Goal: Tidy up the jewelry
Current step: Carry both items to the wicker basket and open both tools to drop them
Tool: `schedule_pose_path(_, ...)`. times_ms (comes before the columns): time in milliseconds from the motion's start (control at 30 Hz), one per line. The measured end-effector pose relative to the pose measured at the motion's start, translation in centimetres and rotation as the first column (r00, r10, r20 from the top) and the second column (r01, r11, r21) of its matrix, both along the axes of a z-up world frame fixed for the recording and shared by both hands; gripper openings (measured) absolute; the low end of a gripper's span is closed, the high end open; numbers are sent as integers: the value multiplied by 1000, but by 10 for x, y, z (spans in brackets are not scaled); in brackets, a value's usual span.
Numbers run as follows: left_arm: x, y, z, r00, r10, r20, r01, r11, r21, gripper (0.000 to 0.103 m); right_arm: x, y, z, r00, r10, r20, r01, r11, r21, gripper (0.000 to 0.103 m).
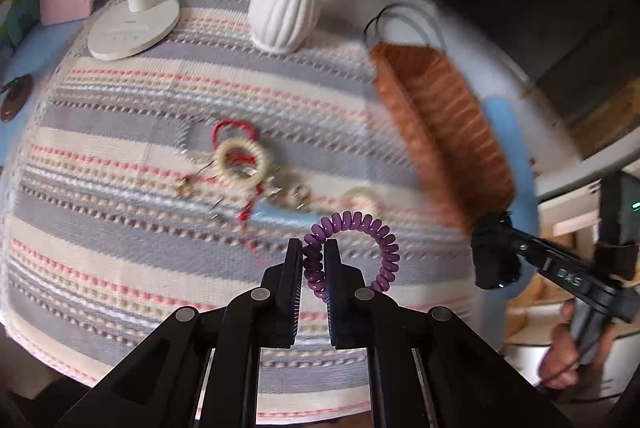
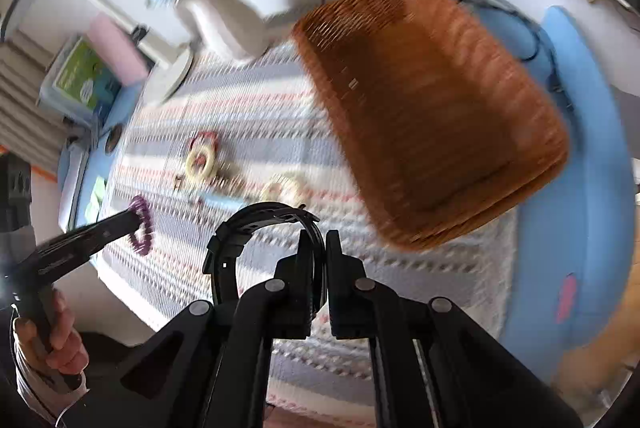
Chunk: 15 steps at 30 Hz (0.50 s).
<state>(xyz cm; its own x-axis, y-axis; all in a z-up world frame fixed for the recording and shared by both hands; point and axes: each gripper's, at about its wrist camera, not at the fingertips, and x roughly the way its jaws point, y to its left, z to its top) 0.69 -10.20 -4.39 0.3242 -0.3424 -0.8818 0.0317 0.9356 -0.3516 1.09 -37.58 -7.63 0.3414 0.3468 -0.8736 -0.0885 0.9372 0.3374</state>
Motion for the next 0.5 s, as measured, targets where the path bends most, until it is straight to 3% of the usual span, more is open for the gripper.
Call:
schedule_pose_path(100, 16, -26, 15, 998, -27, 52, 27, 1000, -2, 10, 12, -26, 6, 998, -63, 29, 64, 998, -9, 7)
schedule_pose_path(300, 72, -108, 25, 972, -200, 126, 201, 980, 1, 10, 46, -84, 1, 982, -186, 24, 187, 981, -50, 7)
schedule_pose_path(400, 111, -157, 12, 953, -287, 100, 289, 957, -3, 10, 66, -97, -10, 979, -202, -8, 201, 977, -67, 7)
schedule_pose_path(500, 141, -192, -14, 944, -329, 11, 329, 944, -8, 10, 82, -101, -32, 972, -223, -72, 219, 974, -51, 7)
